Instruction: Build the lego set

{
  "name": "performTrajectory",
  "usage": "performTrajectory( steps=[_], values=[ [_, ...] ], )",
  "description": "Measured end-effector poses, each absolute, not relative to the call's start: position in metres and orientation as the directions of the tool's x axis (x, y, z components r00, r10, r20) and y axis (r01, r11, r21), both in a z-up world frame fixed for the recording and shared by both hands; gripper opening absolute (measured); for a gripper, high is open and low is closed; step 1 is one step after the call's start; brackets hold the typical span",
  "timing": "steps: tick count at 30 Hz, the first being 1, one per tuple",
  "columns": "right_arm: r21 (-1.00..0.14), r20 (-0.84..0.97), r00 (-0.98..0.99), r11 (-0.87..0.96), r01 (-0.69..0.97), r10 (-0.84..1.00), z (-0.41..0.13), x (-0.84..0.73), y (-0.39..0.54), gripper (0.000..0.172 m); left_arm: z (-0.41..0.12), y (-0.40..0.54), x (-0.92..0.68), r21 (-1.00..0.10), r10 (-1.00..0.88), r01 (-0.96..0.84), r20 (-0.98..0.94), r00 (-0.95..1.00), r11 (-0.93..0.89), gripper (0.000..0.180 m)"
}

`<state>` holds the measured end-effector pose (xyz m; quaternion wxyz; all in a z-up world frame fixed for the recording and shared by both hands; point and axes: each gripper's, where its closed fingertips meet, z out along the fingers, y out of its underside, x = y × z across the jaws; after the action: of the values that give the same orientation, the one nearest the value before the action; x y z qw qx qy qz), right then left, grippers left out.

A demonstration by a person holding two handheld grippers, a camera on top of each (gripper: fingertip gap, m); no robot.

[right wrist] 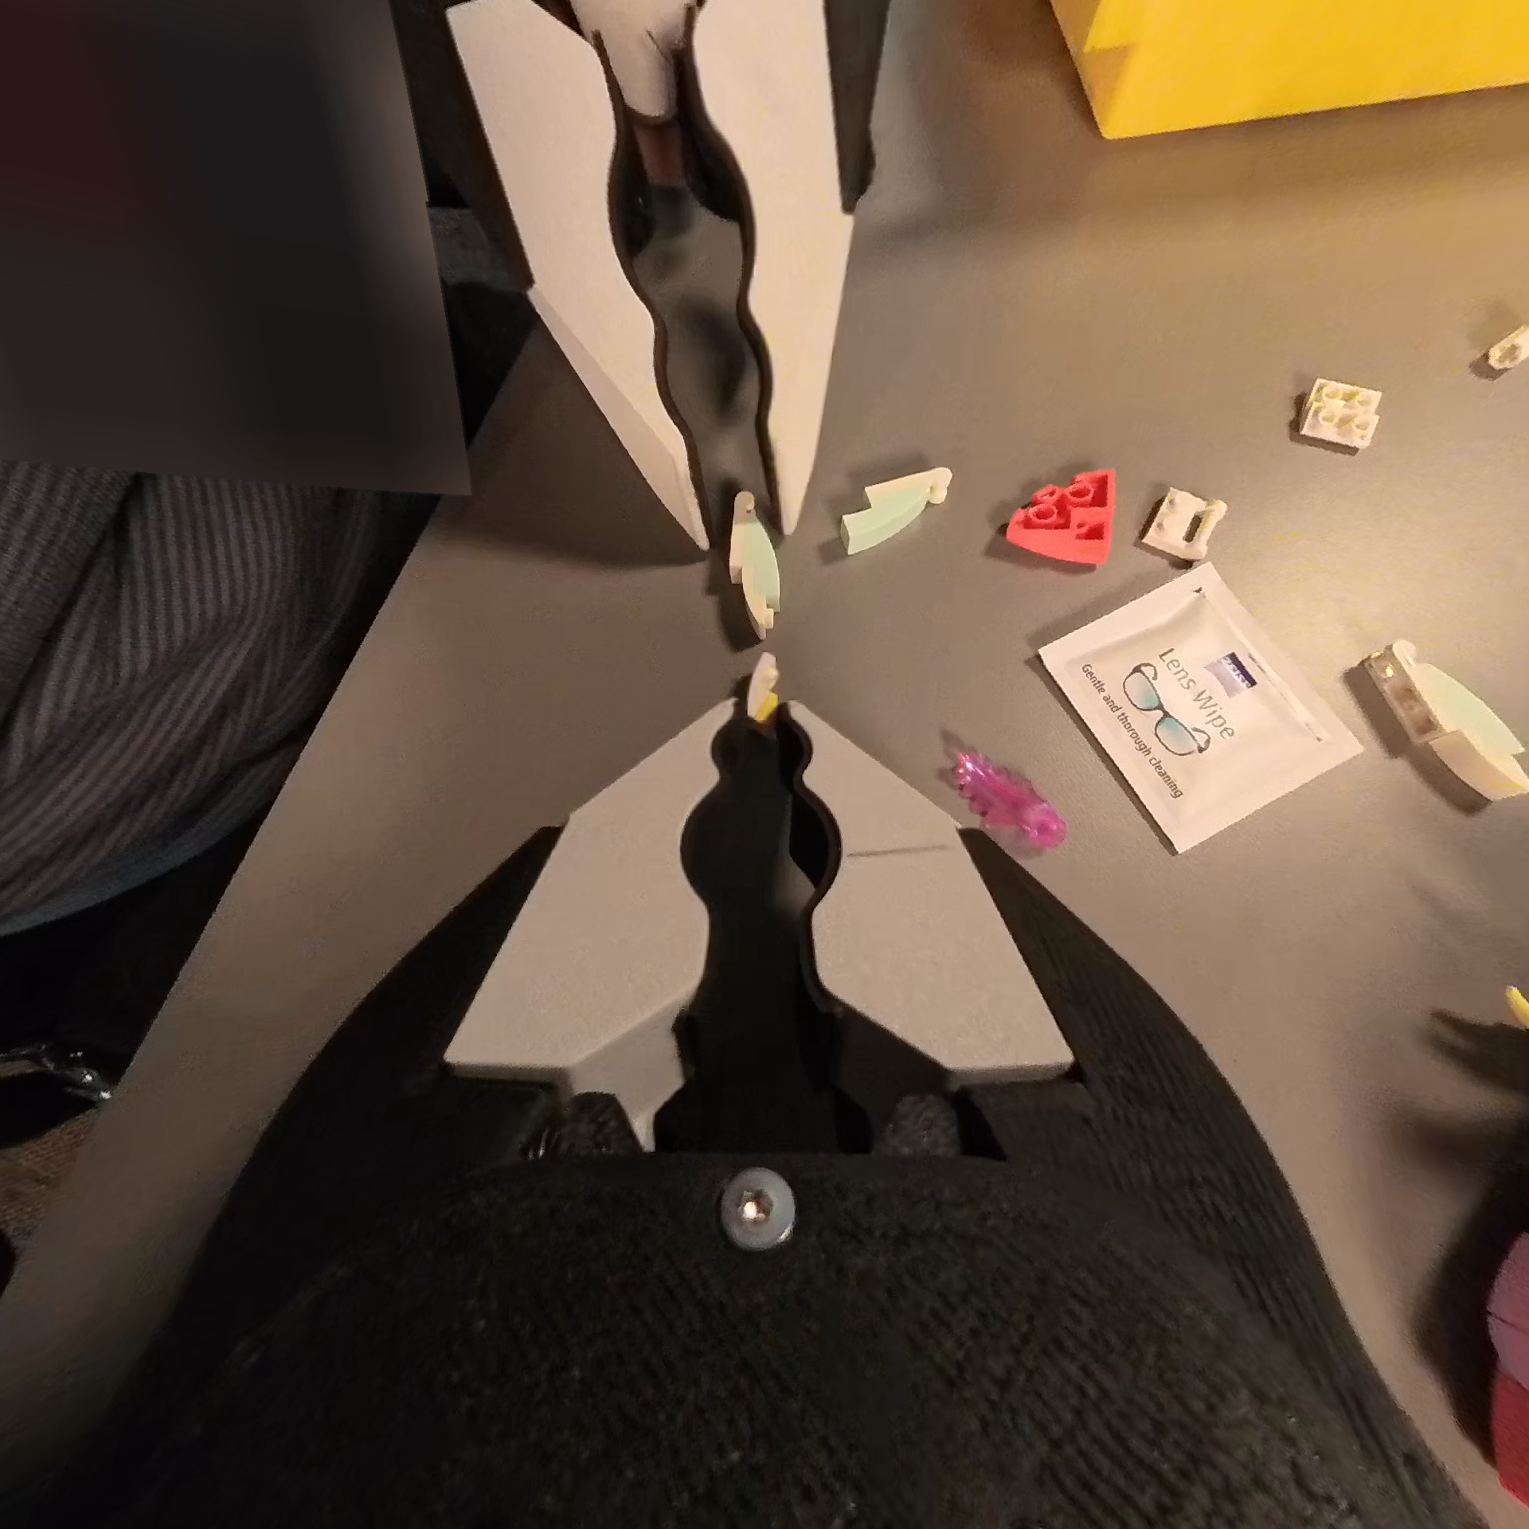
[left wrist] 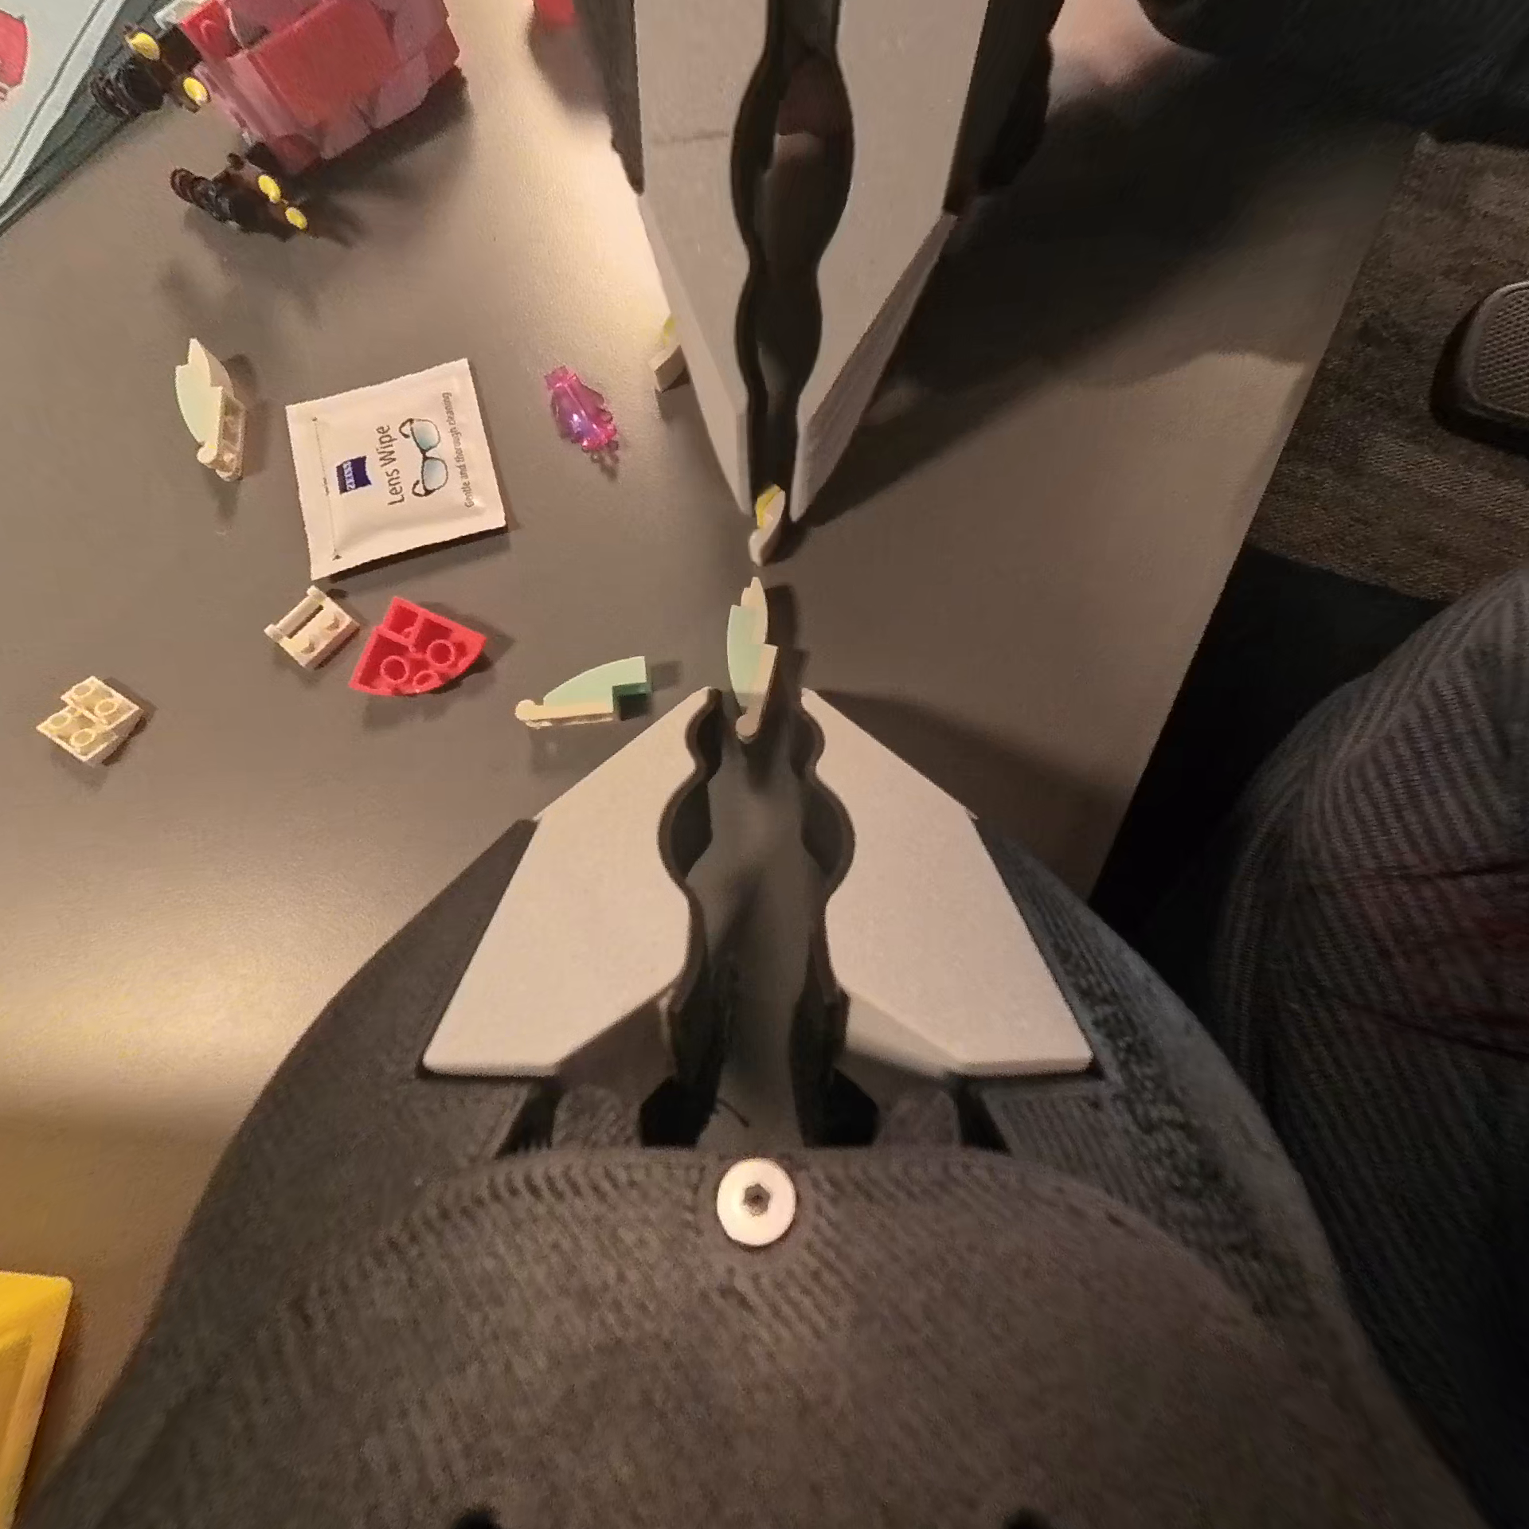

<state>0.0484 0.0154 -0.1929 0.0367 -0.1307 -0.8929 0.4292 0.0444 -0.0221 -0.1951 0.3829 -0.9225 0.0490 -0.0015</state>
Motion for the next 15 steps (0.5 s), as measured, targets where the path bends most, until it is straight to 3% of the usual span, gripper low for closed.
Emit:
performTrajectory(
  steps=[4,7,10,15],
  values=[
    [-0.793,0.107,-0.954,0.602,0.088,0.281,-0.185,0.037,0.015,0.005,-0.193,-0.022,0.032,-0.706,-0.022,-0.051,-0.050,0.999,-0.706,0.024],
    [-0.790,0.342,-0.886,0.606,-0.092,0.312,-0.166,0.021,0.016,0.005,-0.176,-0.012,0.023,-0.786,0.063,0.036,-0.003,0.998,-0.617,0.028],
    [-0.731,0.546,-0.775,0.632,-0.256,0.318,-0.151,0.012,0.017,0.005,-0.150,0.004,0.015,-0.868,0.150,0.193,0.138,0.979,-0.457,0.026],
    [-0.666,0.663,-0.687,0.654,-0.360,0.297,-0.143,0.010,0.015,0.005,-0.136,0.019,0.019,-0.820,0.087,0.456,0.456,0.886,-0.347,0.019]
  ],
)
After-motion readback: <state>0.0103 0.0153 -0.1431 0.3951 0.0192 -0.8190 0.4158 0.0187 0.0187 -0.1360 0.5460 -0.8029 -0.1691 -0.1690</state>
